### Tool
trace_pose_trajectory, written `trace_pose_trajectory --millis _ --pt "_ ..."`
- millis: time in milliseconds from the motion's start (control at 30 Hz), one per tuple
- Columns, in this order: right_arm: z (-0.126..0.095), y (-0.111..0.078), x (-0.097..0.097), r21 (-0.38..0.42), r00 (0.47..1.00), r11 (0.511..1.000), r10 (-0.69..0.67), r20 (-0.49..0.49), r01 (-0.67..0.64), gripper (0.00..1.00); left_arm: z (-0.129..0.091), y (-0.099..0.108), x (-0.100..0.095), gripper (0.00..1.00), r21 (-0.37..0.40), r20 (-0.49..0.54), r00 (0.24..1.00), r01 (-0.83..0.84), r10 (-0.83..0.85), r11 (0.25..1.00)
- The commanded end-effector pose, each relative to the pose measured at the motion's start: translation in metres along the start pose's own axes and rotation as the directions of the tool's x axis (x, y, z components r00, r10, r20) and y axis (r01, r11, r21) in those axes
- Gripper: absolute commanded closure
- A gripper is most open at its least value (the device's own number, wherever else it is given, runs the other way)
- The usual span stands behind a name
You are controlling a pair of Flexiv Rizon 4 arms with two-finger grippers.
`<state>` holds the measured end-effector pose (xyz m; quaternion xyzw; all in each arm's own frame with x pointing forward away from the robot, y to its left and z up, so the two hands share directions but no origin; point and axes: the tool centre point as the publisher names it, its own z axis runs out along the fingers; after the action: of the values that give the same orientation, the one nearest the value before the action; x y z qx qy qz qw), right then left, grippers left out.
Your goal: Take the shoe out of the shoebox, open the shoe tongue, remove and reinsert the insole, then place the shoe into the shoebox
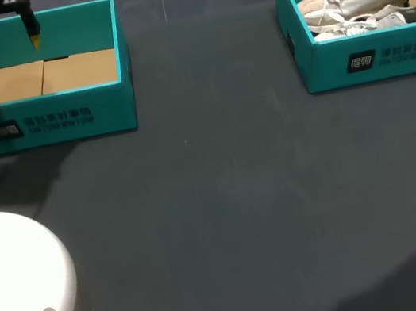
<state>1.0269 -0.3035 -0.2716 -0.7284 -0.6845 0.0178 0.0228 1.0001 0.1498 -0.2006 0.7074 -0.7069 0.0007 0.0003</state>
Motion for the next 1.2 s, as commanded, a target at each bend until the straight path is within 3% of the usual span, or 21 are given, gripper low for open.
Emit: trace_pose_trajectory --millis 33,567,733,1033,1200 --pt "0.006 0.007 -0.006 0.016 1.0 1.0 0.004 -0.001 -0.004 0.15 0.0 0.0 0.0 0.0 0.0 0.0 1.0 0.0 0.0 1.0" --pt "0.034 -0.002 -0.024 0.052 0.999 0.998 0.043 -0.003 -0.043 0.21 0.0 0.0 0.0 0.0 0.0 0.0 1.0 0.0 0.0 1.0" --pt "0.042 -0.007 -0.023 0.051 0.999 0.998 0.041 -0.014 -0.041 0.2 0.0 0.0 0.0 0.0 0.0 0.0 1.0 0.0 0.0 1.0" --pt "0.055 -0.008 -0.017 0.044 1.0 0.999 0.02 0.01 -0.021 0.35 0.0 0.0 0.0 0.0 0.0 0.0 1.0 0.0 0.0 1.0" --pt "0.063 -0.008 -0.017 0.05 1.0 0.998 0.023 0.014 -0.024 0.31 0.0 0.0 0.0 0.0 0.0 0.0 1.0 0.0 0.0 1.0"
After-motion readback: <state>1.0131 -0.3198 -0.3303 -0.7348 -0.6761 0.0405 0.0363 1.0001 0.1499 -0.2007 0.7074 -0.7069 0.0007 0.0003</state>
